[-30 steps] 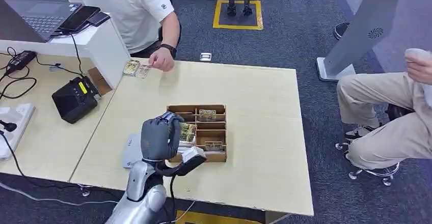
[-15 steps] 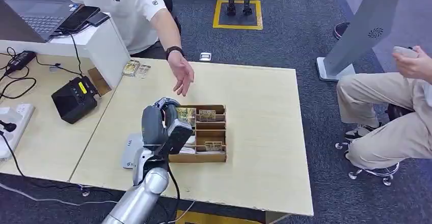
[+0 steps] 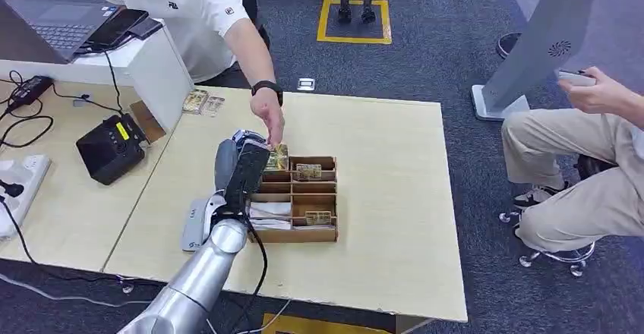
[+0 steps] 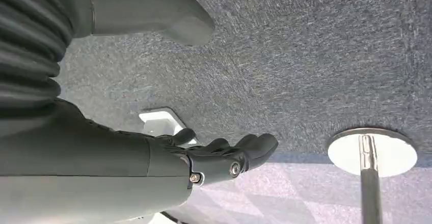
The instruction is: Pass the card to the sensor for recognition and then transmit it.
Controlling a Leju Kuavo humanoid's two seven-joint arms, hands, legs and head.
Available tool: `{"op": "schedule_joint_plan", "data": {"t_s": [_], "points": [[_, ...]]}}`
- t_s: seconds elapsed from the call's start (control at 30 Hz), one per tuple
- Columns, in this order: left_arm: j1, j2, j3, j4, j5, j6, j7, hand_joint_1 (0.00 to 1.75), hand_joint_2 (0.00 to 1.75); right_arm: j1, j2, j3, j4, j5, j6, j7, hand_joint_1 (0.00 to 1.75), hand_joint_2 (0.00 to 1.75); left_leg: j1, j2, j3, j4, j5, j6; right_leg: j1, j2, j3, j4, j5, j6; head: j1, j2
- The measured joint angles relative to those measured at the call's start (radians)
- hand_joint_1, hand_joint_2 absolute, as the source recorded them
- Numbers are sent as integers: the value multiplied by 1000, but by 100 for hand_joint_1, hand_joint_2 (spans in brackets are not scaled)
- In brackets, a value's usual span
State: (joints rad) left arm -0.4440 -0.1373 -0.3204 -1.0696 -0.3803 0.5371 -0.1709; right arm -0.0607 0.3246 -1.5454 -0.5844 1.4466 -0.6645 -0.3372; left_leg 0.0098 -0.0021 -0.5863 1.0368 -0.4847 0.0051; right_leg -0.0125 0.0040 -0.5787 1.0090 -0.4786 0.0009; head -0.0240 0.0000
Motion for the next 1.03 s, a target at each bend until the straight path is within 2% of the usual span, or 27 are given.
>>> {"op": "schedule_joint_plan", "data": {"t_s": [0.2,0.3,0.33,0.37,0.4,0.53,0.83,0.93,1.03], "points": [[-60,-1,5,70,11,-1,42,175,175,-1,0,0,1,-1,0,-9,0,175,0,0,0,0,0,0,0,0,0,0,0,0,0,0],[-74,-1,5,96,16,-2,43,175,175,-1,0,0,1,-1,0,-10,0,175,0,0,0,0,0,0,0,0,0,0,0,0,0,0],[-79,-1,5,105,19,-3,42,77,175,-1,0,0,2,-2,0,-11,0,175,0,0,0,0,0,0,0,0,0,0,0,0,0,0],[-82,-1,5,115,21,-5,42,10,175,-1,0,0,3,-2,0,-13,0,175,0,-1,0,0,0,0,0,0,0,0,0,0,0,0],[-85,-1,5,123,23,-6,42,0,175,-1,0,0,3,-2,0,-13,0,175,0,0,0,0,0,0,0,0,0,0,0,0,0,0],[-87,-3,5,136,42,2,36,0,175,-1,0,0,4,-1,0,-5,0,175,0,0,0,0,0,0,0,0,0,0,0,0,0,0],[-78,1,5,139,85,7,-18,0,175,-1,0,0,4,-20,0,5,0,175,0,-1,0,0,0,0,0,0,0,0,0,0,0,0],[-53,2,5,114,105,7,-40,0,175,-1,0,0,5,-29,0,5,0,175,0,-1,0,0,0,0,0,0,0,0,0,0,0,0],[-8,5,6,47,145,12,-79,0,175,-1,0,0,5,-52,0,5,0,175,0,0,0,0,0,0,0,0,0,0,0,0,0,0]]}}
